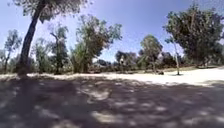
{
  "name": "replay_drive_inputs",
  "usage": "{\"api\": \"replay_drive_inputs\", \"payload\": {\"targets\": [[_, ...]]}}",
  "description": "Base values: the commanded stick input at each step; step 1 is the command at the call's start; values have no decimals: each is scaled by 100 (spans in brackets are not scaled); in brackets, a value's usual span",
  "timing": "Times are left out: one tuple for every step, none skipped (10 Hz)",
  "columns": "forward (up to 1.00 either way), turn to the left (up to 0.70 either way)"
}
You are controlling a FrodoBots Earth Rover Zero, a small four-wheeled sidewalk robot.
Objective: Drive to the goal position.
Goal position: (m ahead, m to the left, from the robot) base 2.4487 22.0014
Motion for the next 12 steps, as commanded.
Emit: {"api": "replay_drive_inputs", "payload": {"targets": [[85, 0], [85, 0], [85, 0], [85, 0], [85, 0], [85, 0], [85, 0], [85, 4], [85, 21], [85, 34], [85, 34], [85, 34]]}}
